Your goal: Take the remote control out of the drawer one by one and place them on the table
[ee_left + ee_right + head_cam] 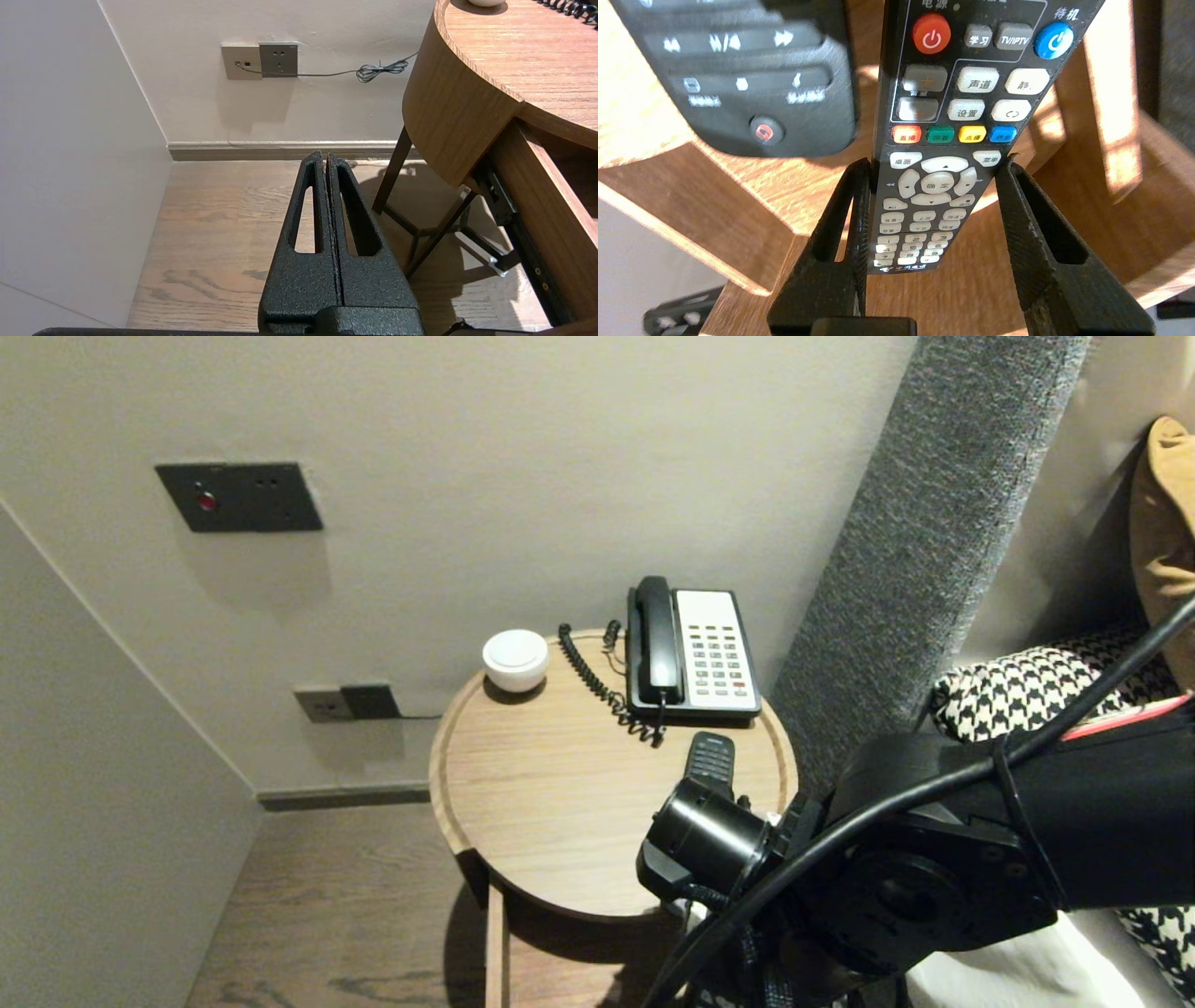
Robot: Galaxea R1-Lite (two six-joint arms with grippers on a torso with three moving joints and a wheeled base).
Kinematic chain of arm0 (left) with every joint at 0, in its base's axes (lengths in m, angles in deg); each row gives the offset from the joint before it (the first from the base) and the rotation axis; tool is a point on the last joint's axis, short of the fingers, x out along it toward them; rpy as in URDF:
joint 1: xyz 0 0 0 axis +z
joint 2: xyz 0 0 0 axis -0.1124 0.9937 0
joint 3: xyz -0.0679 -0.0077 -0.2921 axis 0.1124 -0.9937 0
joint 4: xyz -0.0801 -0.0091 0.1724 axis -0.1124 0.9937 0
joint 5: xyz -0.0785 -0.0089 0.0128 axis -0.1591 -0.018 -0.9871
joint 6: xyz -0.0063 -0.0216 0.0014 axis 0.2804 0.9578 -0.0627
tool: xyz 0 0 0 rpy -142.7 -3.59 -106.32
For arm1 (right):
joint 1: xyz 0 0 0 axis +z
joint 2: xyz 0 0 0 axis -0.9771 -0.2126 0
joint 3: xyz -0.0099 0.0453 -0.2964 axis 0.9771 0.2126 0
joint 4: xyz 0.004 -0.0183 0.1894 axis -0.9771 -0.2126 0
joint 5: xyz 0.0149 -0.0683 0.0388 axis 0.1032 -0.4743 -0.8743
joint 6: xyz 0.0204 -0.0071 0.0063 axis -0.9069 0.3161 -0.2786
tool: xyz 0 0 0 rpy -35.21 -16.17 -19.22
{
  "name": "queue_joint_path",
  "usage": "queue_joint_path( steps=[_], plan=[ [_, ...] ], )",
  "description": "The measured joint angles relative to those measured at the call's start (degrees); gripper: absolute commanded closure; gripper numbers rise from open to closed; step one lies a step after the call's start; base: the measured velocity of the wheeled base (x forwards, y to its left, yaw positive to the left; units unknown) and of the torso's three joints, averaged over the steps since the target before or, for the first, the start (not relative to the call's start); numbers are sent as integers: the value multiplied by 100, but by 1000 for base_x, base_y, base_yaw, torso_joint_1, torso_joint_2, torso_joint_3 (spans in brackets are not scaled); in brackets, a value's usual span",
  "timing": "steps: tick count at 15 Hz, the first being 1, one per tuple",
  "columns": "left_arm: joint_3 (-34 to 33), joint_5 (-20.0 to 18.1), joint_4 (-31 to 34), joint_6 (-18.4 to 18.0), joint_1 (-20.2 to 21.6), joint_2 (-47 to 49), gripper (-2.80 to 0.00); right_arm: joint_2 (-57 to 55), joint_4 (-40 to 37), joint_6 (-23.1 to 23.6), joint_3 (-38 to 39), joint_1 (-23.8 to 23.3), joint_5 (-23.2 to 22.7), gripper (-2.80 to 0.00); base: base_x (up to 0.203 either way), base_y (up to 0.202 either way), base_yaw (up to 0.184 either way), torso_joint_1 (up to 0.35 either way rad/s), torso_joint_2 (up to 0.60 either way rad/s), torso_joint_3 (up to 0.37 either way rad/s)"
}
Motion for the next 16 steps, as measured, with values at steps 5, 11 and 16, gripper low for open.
queue_joint_path(
  steps=[5,11,16],
  plan=[
    [0,-1,0,0,0,0,0,219,1,65,62,-18,128,0,0,0,0,0,0,0],
    [0,0,0,-4,2,0,0,441,19,147,66,-71,422,0,0,0,0,0,0,0],
    [0,0,0,2,0,0,0,613,190,240,-17,-134,581,0,0,0,0,0,0,0]
  ],
)
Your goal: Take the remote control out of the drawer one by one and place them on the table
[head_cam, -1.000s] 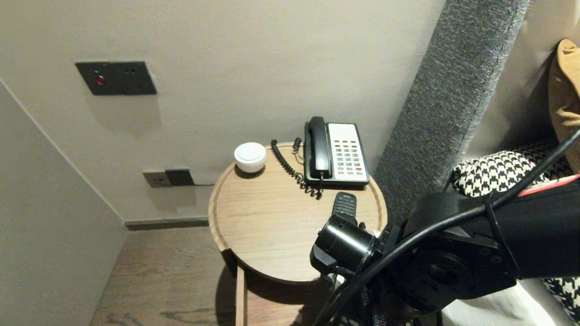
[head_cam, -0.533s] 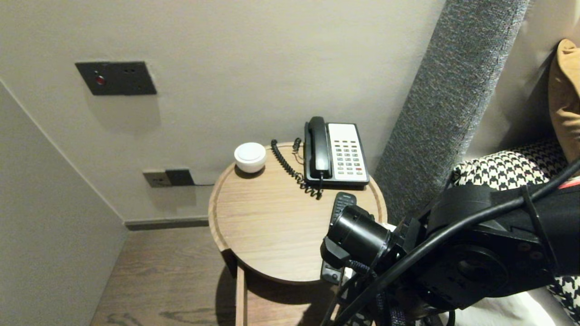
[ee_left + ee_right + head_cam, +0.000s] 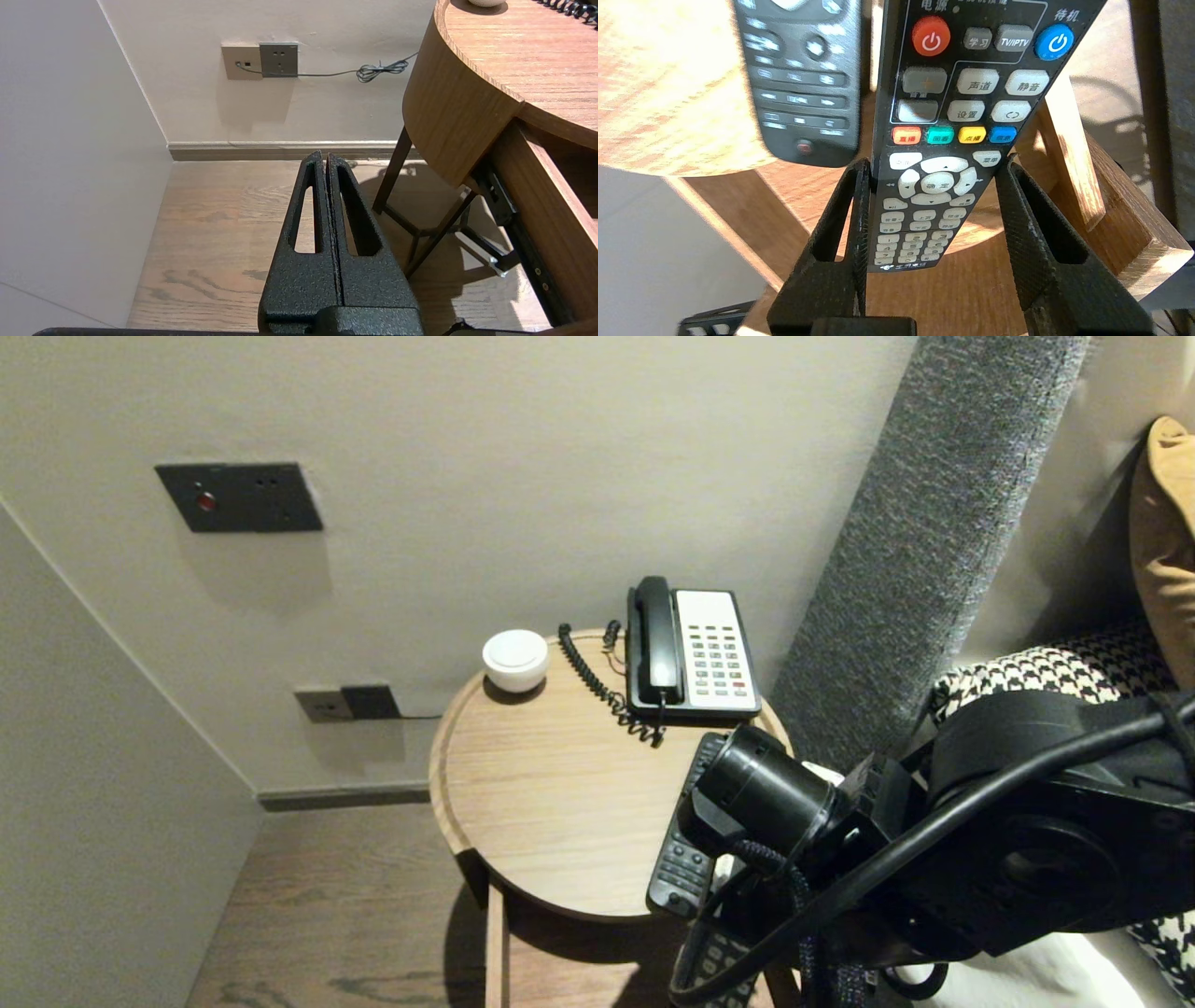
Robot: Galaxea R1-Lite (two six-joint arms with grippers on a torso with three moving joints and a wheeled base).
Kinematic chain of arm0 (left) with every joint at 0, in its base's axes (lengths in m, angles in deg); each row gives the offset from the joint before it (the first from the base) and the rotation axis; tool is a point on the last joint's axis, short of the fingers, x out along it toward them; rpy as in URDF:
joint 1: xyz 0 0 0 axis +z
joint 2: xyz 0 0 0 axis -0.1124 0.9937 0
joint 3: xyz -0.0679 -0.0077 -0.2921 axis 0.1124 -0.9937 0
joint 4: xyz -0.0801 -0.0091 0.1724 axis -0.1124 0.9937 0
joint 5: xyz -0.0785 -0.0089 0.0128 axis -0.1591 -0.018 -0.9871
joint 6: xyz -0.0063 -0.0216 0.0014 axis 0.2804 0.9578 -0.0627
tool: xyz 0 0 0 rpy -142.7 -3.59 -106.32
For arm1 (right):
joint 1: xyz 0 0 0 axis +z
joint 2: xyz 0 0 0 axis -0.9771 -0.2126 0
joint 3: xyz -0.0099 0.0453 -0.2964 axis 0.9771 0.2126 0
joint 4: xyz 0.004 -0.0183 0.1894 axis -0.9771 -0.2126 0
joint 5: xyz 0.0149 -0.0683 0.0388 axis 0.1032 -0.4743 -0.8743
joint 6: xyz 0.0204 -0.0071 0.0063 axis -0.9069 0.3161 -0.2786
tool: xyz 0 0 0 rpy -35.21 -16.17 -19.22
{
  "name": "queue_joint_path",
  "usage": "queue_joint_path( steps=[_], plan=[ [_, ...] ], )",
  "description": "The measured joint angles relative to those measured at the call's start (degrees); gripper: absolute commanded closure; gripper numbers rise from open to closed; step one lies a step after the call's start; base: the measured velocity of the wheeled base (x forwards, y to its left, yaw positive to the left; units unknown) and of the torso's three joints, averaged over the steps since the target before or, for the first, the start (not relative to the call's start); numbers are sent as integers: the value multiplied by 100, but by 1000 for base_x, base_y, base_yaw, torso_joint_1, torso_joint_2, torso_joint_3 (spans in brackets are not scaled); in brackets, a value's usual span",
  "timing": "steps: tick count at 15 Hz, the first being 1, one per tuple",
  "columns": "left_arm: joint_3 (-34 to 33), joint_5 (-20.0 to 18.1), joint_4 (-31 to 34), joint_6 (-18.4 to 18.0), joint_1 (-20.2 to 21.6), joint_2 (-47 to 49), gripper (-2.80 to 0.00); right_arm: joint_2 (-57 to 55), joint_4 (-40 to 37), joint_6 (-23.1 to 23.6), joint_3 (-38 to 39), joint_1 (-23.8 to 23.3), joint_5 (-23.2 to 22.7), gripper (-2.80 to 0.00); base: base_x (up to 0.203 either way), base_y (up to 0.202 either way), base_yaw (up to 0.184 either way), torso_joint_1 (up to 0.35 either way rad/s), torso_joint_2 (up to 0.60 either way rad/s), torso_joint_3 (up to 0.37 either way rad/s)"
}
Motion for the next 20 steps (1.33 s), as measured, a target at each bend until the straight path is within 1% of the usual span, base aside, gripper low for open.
queue_joint_path(
  steps=[9,20],
  plan=[
    [0,-2,-1,-3,0,0,0,134,-7,122,-297,-65,30,0,0,0,0,0,0,0],
    [0,-2,0,-2,0,0,0,199,-85,582,-1718,-61,40,0,0,0,0,0,0,0]
  ],
)
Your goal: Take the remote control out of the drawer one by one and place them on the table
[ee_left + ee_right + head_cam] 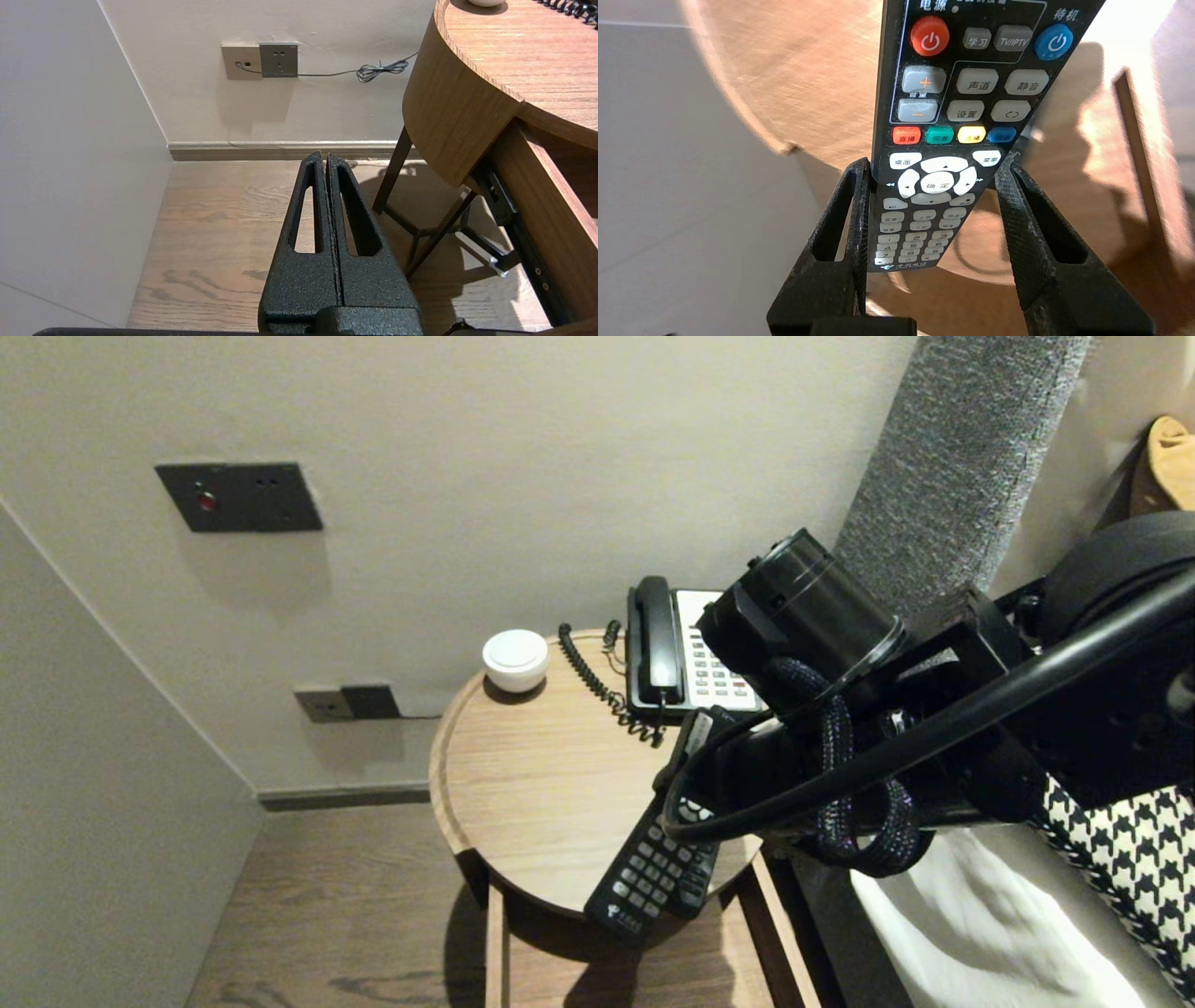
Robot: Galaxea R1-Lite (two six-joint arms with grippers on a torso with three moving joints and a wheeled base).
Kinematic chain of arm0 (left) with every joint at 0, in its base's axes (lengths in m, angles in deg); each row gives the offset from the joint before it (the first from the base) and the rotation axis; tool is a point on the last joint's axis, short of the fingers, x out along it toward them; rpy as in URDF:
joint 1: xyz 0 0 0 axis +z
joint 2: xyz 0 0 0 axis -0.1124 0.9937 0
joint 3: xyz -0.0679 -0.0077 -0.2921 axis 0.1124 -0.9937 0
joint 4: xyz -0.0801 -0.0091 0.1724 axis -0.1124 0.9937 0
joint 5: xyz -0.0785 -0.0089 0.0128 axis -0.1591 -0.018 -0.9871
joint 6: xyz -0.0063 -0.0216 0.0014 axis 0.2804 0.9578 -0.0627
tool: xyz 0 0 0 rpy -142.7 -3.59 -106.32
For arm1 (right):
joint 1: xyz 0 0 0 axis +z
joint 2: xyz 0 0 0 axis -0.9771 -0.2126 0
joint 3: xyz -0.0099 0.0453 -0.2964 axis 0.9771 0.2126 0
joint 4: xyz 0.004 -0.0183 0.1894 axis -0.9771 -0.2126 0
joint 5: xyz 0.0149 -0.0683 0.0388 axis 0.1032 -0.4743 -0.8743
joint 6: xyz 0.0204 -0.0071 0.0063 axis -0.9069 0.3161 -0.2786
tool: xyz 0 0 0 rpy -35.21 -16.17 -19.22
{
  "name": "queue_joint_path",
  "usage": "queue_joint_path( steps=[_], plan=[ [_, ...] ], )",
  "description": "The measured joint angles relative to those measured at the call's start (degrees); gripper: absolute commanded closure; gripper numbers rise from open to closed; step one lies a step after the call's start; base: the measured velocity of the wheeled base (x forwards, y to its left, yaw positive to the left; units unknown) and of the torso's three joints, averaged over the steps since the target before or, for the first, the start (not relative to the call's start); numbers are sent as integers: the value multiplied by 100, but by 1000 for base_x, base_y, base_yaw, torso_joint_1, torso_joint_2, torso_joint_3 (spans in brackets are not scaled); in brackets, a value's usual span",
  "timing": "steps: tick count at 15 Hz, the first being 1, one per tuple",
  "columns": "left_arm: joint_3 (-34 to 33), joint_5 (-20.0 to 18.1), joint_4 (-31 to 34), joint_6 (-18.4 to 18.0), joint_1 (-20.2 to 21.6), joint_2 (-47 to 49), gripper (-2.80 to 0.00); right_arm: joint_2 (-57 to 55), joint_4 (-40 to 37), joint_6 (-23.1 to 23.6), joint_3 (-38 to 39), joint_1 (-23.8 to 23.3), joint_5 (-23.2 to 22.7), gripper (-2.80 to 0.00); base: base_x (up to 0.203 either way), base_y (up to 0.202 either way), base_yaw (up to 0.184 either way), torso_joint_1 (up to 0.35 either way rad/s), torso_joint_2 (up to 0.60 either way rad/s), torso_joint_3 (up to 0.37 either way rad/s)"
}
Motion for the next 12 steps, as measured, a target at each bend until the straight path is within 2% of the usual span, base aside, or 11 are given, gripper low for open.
queue_joint_path(
  steps=[3,8,12],
  plan=[
    [0,2,0,-1,0,0,0,-188,-117,60,-508,-15,-3,0,0,0,0,0,0,0],
    [0,3,0,2,0,0,0,-937,-758,43,-1859,-192,-133,0,0,0,0,0,0,0],
    [0,1,0,1,0,0,0,-1392,-990,-226,-2050,-521,-1110,0,0,0,0,0,0,0]
  ],
)
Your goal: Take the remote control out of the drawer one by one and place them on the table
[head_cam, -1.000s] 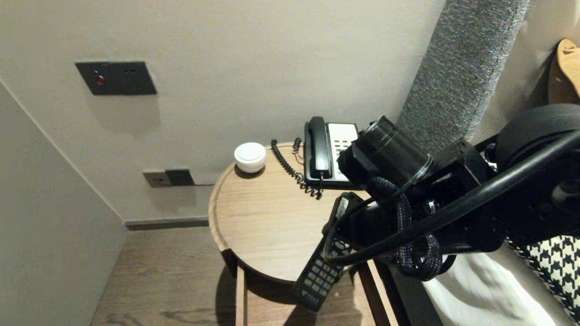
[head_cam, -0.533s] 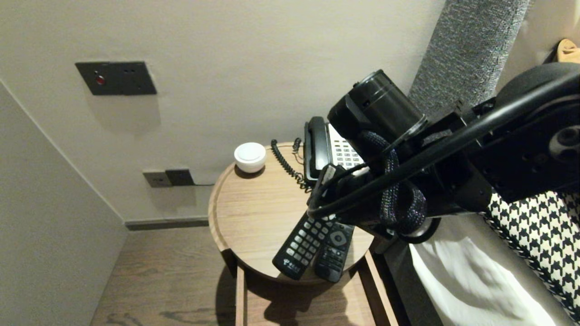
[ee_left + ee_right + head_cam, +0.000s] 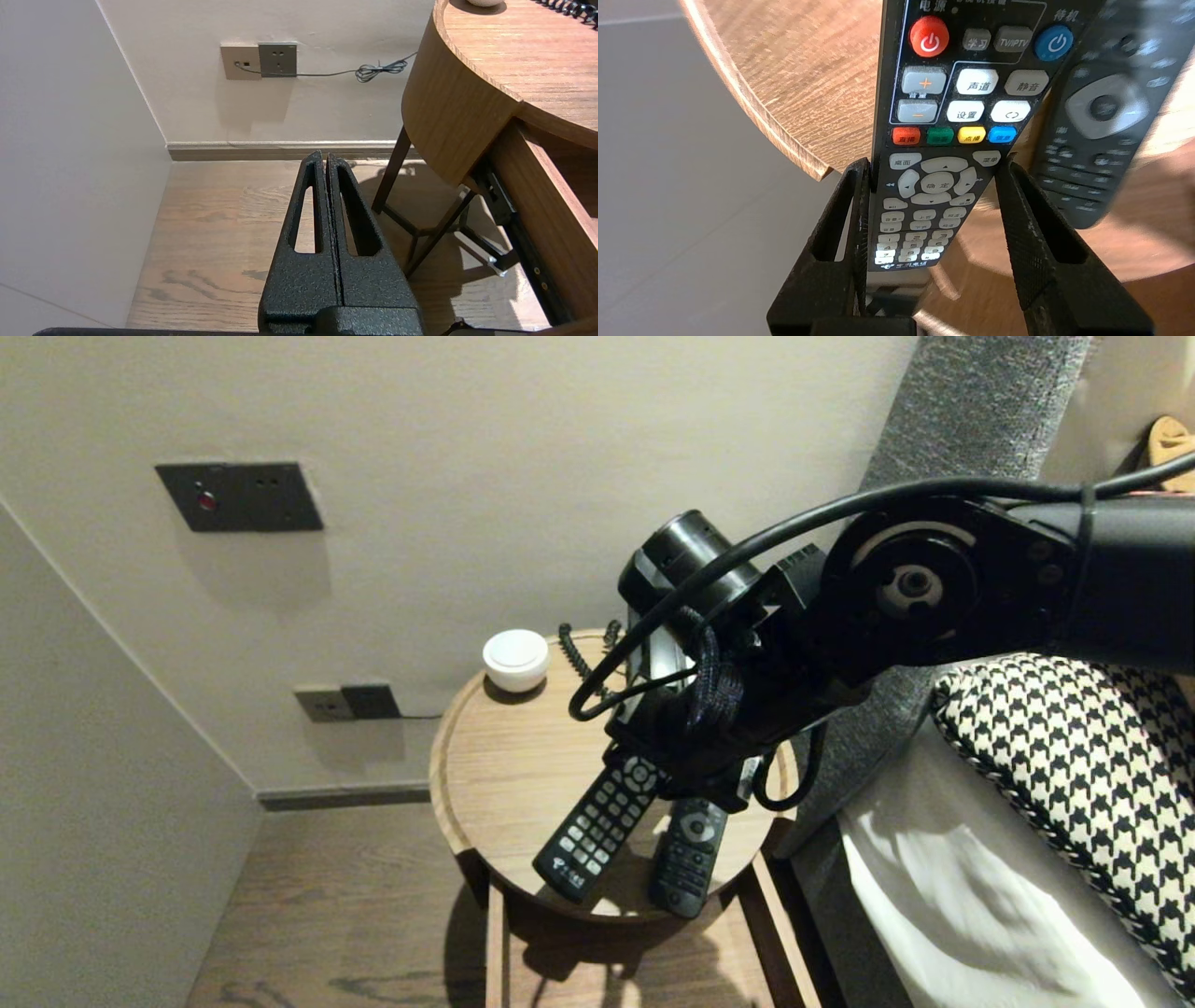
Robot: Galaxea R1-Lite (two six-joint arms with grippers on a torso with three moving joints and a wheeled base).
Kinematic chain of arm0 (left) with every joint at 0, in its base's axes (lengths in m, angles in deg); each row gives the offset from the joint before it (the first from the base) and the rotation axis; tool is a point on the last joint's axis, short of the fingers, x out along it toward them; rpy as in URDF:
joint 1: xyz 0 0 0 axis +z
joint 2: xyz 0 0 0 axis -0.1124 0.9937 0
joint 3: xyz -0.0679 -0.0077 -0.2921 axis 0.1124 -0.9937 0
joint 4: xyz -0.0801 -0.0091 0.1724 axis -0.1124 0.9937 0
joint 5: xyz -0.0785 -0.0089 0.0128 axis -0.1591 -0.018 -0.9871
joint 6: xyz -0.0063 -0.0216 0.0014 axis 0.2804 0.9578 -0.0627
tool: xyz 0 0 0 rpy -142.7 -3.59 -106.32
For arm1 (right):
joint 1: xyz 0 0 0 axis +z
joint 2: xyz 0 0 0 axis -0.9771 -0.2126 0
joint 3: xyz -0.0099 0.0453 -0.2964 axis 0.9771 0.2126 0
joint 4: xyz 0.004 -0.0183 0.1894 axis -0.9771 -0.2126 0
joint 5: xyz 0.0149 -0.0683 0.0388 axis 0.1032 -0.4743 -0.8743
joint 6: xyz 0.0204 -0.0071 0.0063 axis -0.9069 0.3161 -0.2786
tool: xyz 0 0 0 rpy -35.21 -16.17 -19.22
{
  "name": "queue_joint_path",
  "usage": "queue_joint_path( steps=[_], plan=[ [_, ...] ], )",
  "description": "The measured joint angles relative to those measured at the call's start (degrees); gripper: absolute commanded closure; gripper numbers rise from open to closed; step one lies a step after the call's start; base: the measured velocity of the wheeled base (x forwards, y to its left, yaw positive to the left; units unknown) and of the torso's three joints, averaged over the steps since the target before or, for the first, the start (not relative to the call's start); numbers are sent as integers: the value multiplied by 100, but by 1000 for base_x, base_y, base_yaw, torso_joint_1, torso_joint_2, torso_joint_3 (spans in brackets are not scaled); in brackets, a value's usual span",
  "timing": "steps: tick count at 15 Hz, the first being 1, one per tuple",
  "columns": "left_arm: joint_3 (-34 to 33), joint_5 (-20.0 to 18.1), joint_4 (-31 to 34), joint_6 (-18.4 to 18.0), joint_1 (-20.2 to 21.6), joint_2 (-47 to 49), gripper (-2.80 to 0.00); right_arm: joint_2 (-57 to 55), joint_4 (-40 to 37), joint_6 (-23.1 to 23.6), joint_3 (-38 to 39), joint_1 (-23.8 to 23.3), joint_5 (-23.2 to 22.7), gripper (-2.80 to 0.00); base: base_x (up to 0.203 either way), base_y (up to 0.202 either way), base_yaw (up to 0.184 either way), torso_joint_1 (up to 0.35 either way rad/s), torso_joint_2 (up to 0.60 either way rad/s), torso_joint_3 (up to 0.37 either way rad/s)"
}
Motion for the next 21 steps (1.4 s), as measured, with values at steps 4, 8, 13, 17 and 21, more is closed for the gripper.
queue_joint_path(
  steps=[4,8,13,17,21],
  plan=[
    [0,-1,0,-1,0,0,0,-175,113,-143,-41,-231,-948,0,0,0,0,0,0,0],
    [0,1,0,-1,0,0,0,-362,211,-215,-52,-298,-1225,0,0,0,0,0,0,0],
    [0,-4,0,-2,0,0,0,-537,227,-216,-41,-296,-1236,0,0,0,0,0,0,0],
    [0,0,0,1,0,0,0,-631,190,-193,-39,-298,-1241,0,0,0,0,0,0,0],
    [0,-1,2,1,0,0,0,-682,157,-127,-35,-301,-1277,0,0,0,0,0,0,0]
  ],
)
